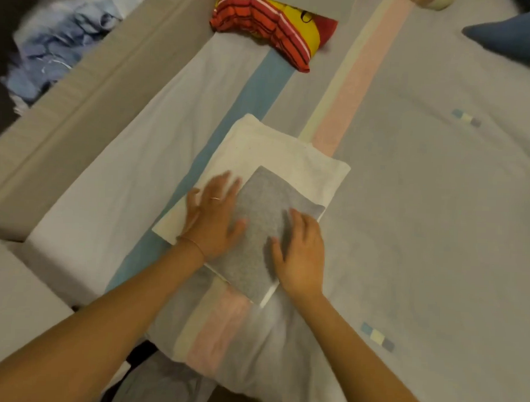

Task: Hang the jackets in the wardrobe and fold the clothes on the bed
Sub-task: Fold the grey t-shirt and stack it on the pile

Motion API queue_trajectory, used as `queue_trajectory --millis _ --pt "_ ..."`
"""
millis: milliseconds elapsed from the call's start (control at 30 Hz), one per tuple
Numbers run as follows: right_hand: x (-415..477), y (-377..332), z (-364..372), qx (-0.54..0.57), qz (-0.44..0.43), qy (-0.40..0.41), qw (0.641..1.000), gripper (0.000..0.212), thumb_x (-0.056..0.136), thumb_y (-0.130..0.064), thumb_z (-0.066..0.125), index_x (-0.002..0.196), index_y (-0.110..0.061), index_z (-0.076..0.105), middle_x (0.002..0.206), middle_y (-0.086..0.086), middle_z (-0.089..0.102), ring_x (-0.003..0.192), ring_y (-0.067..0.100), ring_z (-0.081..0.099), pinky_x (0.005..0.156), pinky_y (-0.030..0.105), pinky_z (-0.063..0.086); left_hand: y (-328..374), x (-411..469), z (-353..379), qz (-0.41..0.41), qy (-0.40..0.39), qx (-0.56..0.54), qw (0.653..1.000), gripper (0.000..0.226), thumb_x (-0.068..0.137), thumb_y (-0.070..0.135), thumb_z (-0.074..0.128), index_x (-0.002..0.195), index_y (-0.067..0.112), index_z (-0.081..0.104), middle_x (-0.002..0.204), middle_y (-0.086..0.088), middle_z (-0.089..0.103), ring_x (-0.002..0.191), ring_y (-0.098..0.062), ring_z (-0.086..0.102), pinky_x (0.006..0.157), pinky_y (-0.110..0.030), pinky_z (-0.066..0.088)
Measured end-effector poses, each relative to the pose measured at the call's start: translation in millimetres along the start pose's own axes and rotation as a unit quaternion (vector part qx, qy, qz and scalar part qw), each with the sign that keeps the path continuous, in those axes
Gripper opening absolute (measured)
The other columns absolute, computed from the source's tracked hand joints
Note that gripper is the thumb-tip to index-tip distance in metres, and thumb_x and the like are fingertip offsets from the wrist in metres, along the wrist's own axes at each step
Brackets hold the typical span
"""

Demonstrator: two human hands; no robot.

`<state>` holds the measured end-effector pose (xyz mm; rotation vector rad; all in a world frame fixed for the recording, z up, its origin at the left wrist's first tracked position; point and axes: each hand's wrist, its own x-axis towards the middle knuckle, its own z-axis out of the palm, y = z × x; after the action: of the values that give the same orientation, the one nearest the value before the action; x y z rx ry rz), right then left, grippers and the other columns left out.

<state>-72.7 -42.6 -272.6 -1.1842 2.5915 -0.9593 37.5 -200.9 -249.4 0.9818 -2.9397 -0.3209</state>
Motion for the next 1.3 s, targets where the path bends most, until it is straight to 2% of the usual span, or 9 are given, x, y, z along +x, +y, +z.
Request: queue_trajectory --millis 67,133,233,300,500,767,900,1067,1300 --pt "24 22 12 -0.088 -0.214 -0.09 0.969 0.058 0.096 -0.047 0.035 0.143 -0.014 0.041 0.147 0.012 0.041 0.137 0.031 0.034 0.112 0.043 0.025 15 0 18 0.103 -0.061 0.048 0.992 0.07 0.087 0.054 0.024 0.148 0.024 0.008 0.156 -0.003 0.016 0.141 -0.021 0.02 0.106 -0.055 0.018" --pt "41 53 9 -0.164 -0.254 -0.201 0.932 0.068 0.096 -0.061 0.018 0.149 -0.02 0.027 0.156 0.006 0.024 0.143 0.029 0.025 0.115 0.047 0.016 16 0 31 0.086 -0.145 0.068 0.983 0.072 0.082 0.065 0.006 0.144 0.035 -0.016 0.155 0.008 -0.012 0.144 -0.014 0.001 0.107 -0.066 0.012" --pt "59 103 -15 -0.259 -0.006 -0.345 0.902 0.082 0.085 -0.076 0.012 0.147 -0.032 -0.019 0.152 -0.007 -0.026 0.143 0.015 -0.015 0.117 0.049 -0.006 6 8 47 0.002 -0.213 0.038 0.976 0.083 0.074 0.081 0.01 0.135 0.043 -0.033 0.146 0.019 -0.036 0.14 -0.013 -0.024 0.105 -0.068 -0.005" --pt "61 121 -27 -0.31 0.074 -0.373 0.871 0.082 0.087 -0.073 0.013 0.144 -0.029 -0.027 0.153 -0.005 -0.03 0.144 0.019 -0.02 0.116 0.052 -0.009 5 18 45 -0.038 -0.23 -0.024 0.972 0.096 0.074 0.081 0.034 0.139 0.043 -0.026 0.148 0.022 -0.031 0.14 -0.019 -0.025 0.105 -0.068 -0.005" --pt "-12 120 -43 -0.166 -0.038 -0.311 0.935 0.068 0.09 -0.067 0.012 0.142 -0.043 -0.025 0.154 -0.01 -0.027 0.144 0.022 -0.021 0.114 0.05 -0.011 39 -20 41 -0.098 -0.093 0.024 0.991 0.085 0.08 0.07 0.024 0.149 0.03 -0.003 0.158 0.005 -0.008 0.142 -0.035 -0.011 0.104 -0.068 -0.007" --pt "-122 193 -110 -0.132 -0.048 -0.282 0.949 0.062 0.096 -0.055 0.022 0.152 -0.03 0.012 0.159 0.004 0.014 0.144 0.033 0.014 0.115 0.051 0.012 154 -145 93 -0.319 -0.141 -0.09 0.933 0.089 0.075 0.064 0.018 0.137 0.031 -0.037 0.149 -0.006 -0.035 0.135 -0.03 -0.034 0.107 -0.059 -0.018" --pt "-156 246 -187 -0.088 0.046 -0.208 0.973 0.061 0.094 -0.051 0.032 0.147 -0.022 0.022 0.149 0.014 0.032 0.138 0.033 0.027 0.111 0.049 0.029 271 -122 104 -0.164 -0.279 -0.109 0.94 0.11 0.074 0.064 0.052 0.142 0.03 -0.028 0.148 -0.009 -0.037 0.133 -0.032 -0.037 0.104 -0.061 -0.018" --pt "-216 337 -297 -0.125 0.214 -0.107 0.963 0.065 0.09 -0.045 0.041 0.142 -0.008 0.031 0.142 0.023 0.034 0.131 0.038 0.034 0.104 0.051 0.038 432 -85 133 0.077 -0.483 -0.037 0.871 0.146 0.049 0.074 0.071 0.136 0.028 -0.037 0.131 -0.009 -0.053 0.126 -0.035 -0.045 0.095 -0.073 -0.014" --pt "-249 420 -387 -0.194 0.343 -0.003 0.919 0.085 0.079 -0.045 0.068 0.145 -0.013 0.025 0.148 0.021 0.028 0.135 0.038 0.028 0.104 0.052 0.03 505 -70 158 0.03 -0.456 0.046 0.888 0.16 0.036 0.074 0.076 0.125 0.029 -0.049 0.121 -0.006 -0.063 0.119 -0.032 -0.053 0.09 -0.081 -0.006"
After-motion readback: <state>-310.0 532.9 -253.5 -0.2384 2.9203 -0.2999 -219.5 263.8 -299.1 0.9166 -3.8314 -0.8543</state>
